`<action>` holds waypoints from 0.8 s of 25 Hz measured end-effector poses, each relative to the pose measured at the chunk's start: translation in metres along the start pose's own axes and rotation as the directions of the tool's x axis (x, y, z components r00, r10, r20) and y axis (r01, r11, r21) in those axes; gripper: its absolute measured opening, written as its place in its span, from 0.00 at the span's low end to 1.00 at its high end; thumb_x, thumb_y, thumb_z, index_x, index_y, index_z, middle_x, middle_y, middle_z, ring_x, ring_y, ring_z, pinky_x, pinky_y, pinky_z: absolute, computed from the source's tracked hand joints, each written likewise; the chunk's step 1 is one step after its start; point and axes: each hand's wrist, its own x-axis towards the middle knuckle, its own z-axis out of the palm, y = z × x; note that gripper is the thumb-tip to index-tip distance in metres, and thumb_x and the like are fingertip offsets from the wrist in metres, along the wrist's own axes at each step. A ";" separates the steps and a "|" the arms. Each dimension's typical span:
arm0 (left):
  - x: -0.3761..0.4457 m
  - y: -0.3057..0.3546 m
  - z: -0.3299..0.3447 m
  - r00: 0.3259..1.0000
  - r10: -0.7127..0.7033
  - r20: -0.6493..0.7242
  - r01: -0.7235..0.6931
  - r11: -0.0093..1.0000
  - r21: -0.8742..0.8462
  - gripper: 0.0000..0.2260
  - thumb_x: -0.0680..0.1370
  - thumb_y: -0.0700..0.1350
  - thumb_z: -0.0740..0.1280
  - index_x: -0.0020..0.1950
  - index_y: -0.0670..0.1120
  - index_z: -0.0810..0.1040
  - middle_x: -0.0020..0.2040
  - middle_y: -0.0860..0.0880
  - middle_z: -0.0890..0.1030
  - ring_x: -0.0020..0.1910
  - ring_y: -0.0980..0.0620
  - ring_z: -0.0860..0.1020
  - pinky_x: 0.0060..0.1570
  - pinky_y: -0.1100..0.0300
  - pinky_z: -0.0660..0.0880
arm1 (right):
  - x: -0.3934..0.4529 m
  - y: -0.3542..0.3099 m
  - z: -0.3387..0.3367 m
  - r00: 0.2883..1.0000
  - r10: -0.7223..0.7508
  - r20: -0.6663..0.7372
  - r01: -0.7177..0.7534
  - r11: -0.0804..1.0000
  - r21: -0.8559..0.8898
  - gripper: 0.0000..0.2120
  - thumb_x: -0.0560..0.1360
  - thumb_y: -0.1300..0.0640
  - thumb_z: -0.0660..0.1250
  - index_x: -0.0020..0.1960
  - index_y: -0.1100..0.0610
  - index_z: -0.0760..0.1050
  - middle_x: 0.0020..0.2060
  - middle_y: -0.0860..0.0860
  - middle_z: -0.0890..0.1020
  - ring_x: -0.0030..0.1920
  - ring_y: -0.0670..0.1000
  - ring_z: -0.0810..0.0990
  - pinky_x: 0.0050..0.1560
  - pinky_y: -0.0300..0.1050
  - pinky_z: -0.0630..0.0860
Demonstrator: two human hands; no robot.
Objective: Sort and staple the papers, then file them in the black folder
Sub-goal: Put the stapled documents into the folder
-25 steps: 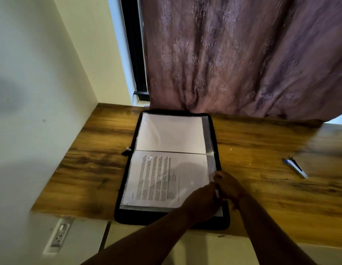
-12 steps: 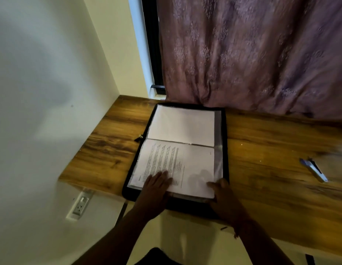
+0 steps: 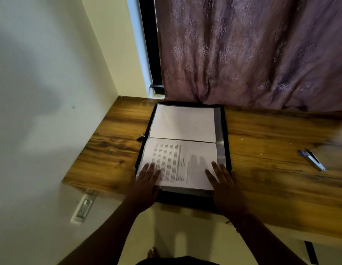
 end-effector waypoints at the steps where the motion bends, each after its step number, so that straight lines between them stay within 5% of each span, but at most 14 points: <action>1: 0.001 -0.012 -0.003 1.000 0.008 0.001 -0.008 1.000 -0.005 0.29 0.77 0.59 0.60 0.77 0.51 0.64 0.79 0.44 0.59 0.79 0.44 0.55 0.73 0.36 0.49 | 0.002 -0.004 -0.003 1.000 0.024 -0.006 -0.024 1.000 0.011 0.41 0.68 0.56 0.73 0.77 0.51 0.60 0.78 0.57 0.55 0.77 0.62 0.52 0.72 0.68 0.59; 6: 0.019 -0.063 -0.008 0.992 0.083 -0.092 -0.087 0.995 -0.046 0.29 0.75 0.57 0.59 0.76 0.51 0.66 0.79 0.44 0.59 0.77 0.41 0.58 0.72 0.34 0.46 | 0.009 0.009 0.003 0.998 -0.024 -0.066 0.023 1.000 -0.016 0.33 0.74 0.44 0.65 0.76 0.49 0.61 0.77 0.57 0.60 0.77 0.59 0.55 0.74 0.63 0.54; 8: 0.031 -0.080 -0.007 0.990 0.065 -0.126 -0.089 0.977 -0.195 0.22 0.75 0.52 0.60 0.69 0.52 0.75 0.74 0.47 0.70 0.74 0.42 0.67 0.71 0.33 0.55 | 0.011 0.016 0.000 0.996 -0.010 -0.090 0.020 0.993 0.115 0.24 0.75 0.53 0.69 0.70 0.46 0.70 0.72 0.54 0.70 0.74 0.56 0.64 0.73 0.54 0.58; 9: 0.036 -0.084 -0.010 0.992 0.015 -0.125 -0.054 0.947 -0.318 0.17 0.77 0.51 0.62 0.64 0.55 0.78 0.68 0.49 0.77 0.69 0.44 0.72 0.71 0.37 0.62 | 0.011 0.013 -0.008 0.992 0.115 -0.057 -0.096 0.959 0.266 0.22 0.74 0.59 0.71 0.66 0.46 0.74 0.68 0.53 0.75 0.70 0.54 0.71 0.71 0.50 0.63; 11: 0.047 -0.081 -0.025 0.985 -0.134 -0.109 0.050 0.825 -0.563 0.08 0.78 0.53 0.63 0.54 0.58 0.80 0.54 0.54 0.83 0.54 0.51 0.80 0.57 0.49 0.76 | 0.016 0.000 -0.026 0.912 0.406 0.061 -0.361 0.723 0.589 0.12 0.76 0.62 0.69 0.57 0.49 0.81 0.58 0.53 0.82 0.58 0.52 0.80 0.64 0.50 0.74; 13: 0.070 -0.074 -0.049 0.953 -0.294 -0.080 0.129 0.629 -0.766 0.05 0.79 0.53 0.66 0.49 0.54 0.80 0.45 0.54 0.82 0.44 0.55 0.80 0.45 0.56 0.77 | 0.035 -0.010 -0.047 0.778 0.624 0.071 -0.427 0.442 0.789 0.05 0.78 0.57 0.68 0.49 0.50 0.82 0.45 0.52 0.85 0.48 0.53 0.83 0.53 0.54 0.80; 15: 0.102 -0.069 -0.071 0.908 -0.408 -0.097 0.118 0.470 -0.875 0.05 0.79 0.50 0.69 0.49 0.50 0.82 0.42 0.53 0.82 0.41 0.55 0.80 0.43 0.58 0.76 | 0.060 -0.010 -0.065 0.699 0.715 -0.005 -0.347 0.346 0.872 0.05 0.78 0.55 0.68 0.45 0.56 0.79 0.41 0.53 0.83 0.43 0.53 0.81 0.45 0.48 0.79; 18: 0.153 -0.062 -0.101 0.858 -0.503 -0.105 0.080 0.333 -0.939 0.06 0.79 0.50 0.68 0.49 0.48 0.81 0.43 0.51 0.81 0.42 0.51 0.79 0.43 0.57 0.75 | 0.107 0.001 -0.090 0.635 0.766 -0.099 -0.161 0.256 0.953 0.02 0.76 0.65 0.68 0.47 0.62 0.75 0.41 0.52 0.80 0.39 0.41 0.78 0.40 0.31 0.74; 20: 0.187 -0.061 -0.112 0.825 -0.561 -0.074 0.097 0.269 -0.958 0.07 0.80 0.50 0.66 0.49 0.48 0.80 0.43 0.51 0.80 0.42 0.52 0.77 0.42 0.57 0.74 | 0.139 0.012 -0.099 0.612 0.781 -0.124 -0.092 0.227 0.970 0.09 0.74 0.70 0.67 0.53 0.62 0.74 0.41 0.50 0.79 0.37 0.36 0.77 0.41 0.31 0.73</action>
